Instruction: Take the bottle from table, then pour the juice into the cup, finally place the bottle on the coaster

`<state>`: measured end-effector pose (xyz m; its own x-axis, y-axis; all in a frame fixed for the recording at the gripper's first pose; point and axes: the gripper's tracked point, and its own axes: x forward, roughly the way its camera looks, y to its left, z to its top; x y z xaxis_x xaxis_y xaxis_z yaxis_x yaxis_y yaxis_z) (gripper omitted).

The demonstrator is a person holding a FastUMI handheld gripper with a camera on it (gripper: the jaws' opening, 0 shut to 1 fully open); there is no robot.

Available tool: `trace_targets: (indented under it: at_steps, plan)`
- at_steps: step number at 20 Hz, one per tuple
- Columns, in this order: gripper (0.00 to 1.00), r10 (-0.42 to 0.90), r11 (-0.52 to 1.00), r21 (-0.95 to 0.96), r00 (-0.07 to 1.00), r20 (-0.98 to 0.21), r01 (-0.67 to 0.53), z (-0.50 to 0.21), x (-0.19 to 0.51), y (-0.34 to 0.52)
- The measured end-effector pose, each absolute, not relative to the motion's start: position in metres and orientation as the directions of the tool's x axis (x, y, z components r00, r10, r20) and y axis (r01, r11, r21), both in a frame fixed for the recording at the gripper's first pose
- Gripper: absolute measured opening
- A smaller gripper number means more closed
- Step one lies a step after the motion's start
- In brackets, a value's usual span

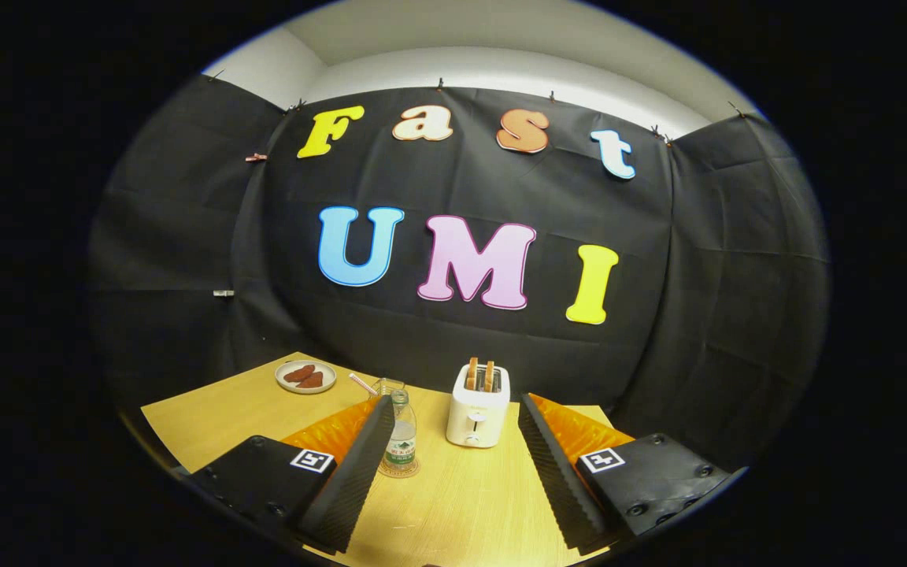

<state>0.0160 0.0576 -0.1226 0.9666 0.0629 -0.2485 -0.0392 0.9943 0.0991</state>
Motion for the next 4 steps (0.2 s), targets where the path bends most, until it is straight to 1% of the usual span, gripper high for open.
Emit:
trace_targets:
  at_steps: [4]
  plan:
    - [0.97,0.042,0.994,0.11,0.967,-0.25,-0.015,-0.1195,0.0059,0.0534]
